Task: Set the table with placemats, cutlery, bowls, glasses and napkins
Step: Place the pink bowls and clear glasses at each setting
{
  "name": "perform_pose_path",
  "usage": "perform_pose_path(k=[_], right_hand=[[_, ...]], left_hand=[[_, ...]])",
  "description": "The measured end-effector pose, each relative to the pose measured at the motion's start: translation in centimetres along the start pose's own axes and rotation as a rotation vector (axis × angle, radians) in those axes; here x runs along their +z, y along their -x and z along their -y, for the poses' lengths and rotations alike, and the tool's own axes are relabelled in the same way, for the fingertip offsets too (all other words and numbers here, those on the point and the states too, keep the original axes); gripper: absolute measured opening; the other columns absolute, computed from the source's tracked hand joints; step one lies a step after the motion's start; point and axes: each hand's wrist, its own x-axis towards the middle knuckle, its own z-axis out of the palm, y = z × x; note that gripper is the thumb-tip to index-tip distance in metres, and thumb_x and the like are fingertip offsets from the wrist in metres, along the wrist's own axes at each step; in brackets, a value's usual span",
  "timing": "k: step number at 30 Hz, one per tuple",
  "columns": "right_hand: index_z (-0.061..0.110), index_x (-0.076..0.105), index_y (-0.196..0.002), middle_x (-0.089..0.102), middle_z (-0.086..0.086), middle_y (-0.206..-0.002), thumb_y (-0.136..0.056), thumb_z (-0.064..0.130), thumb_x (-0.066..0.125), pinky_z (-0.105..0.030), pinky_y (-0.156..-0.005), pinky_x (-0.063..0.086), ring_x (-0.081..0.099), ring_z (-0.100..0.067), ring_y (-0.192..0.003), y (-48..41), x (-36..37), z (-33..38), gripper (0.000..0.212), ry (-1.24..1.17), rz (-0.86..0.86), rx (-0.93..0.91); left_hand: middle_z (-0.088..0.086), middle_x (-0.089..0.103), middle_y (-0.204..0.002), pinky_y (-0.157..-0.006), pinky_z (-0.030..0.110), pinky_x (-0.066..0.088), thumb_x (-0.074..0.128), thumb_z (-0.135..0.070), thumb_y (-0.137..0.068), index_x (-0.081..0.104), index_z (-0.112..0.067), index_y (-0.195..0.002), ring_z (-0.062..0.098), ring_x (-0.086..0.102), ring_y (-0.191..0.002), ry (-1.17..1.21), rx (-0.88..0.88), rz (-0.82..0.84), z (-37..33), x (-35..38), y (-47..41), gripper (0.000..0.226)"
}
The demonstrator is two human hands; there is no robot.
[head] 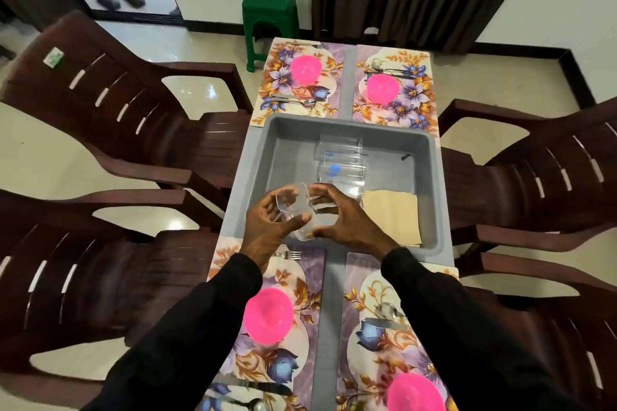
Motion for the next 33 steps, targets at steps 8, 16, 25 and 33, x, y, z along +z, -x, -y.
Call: perform_pose_path(k=[8, 16, 25, 33], right_hand=[[0.008, 0.046, -0.145, 0.049, -0.016, -0.145, -0.083, 0.014, 0.081, -0.041, -0.104, 0.042, 0.046, -0.034, -0.133, -6.8, -3.9, -6.6, 0.072, 0.774, -0.137, 0.102], [0.009, 0.062, -0.114, 0.049, -0.017, -0.122, -0.064, 0.026, 0.088, -0.050, -0.087, 0.042, 0.045, -0.037, -0.115, -9.0, -0.6, -8.1, 0.060, 1.267, -0.096, 0.123], [0.016, 0.054, -0.129, 0.059, -0.003, -0.127, -0.072, 0.033, 0.090, -0.029, -0.093, 0.050, 0.058, -0.017, -0.113, 0.2, -3.5, -4.0, 0.069, 0.400, -0.414, 0.018], [0.016, 0.061, -0.123, 0.068, 0.002, -0.119, -0.070, 0.029, 0.094, -0.020, -0.086, 0.056, 0.066, -0.008, -0.104, 16.7, -6.0, 3.6, 0.064, 0.274, -0.578, 0.095]], left_hand=[[0.004, 0.073, -0.122, -0.104, 0.049, 0.053, 0.095, -0.021, -0.059, 0.068, -0.014, -0.124, 0.024, 0.066, -0.120, -0.063, 0.035, -0.148, 1.0, -3.6, 2.3, 0.070], [0.006, 0.074, -0.121, -0.100, 0.046, 0.056, 0.091, -0.005, -0.063, 0.068, -0.008, -0.123, 0.025, 0.068, -0.118, -0.117, 0.021, -0.171, 1.8, -6.2, 5.8, 0.064], [0.006, 0.073, -0.122, -0.099, 0.041, 0.056, 0.092, -0.014, -0.060, 0.069, -0.014, -0.122, 0.028, 0.067, -0.118, -0.054, 0.092, -0.087, 1.5, -6.7, 9.0, 0.066], [0.001, 0.074, -0.122, -0.101, 0.040, 0.055, 0.091, -0.011, -0.063, 0.067, -0.012, -0.126, 0.024, 0.067, -0.120, -0.086, 0.133, 0.117, 1.4, -6.5, 12.4, 0.068]])
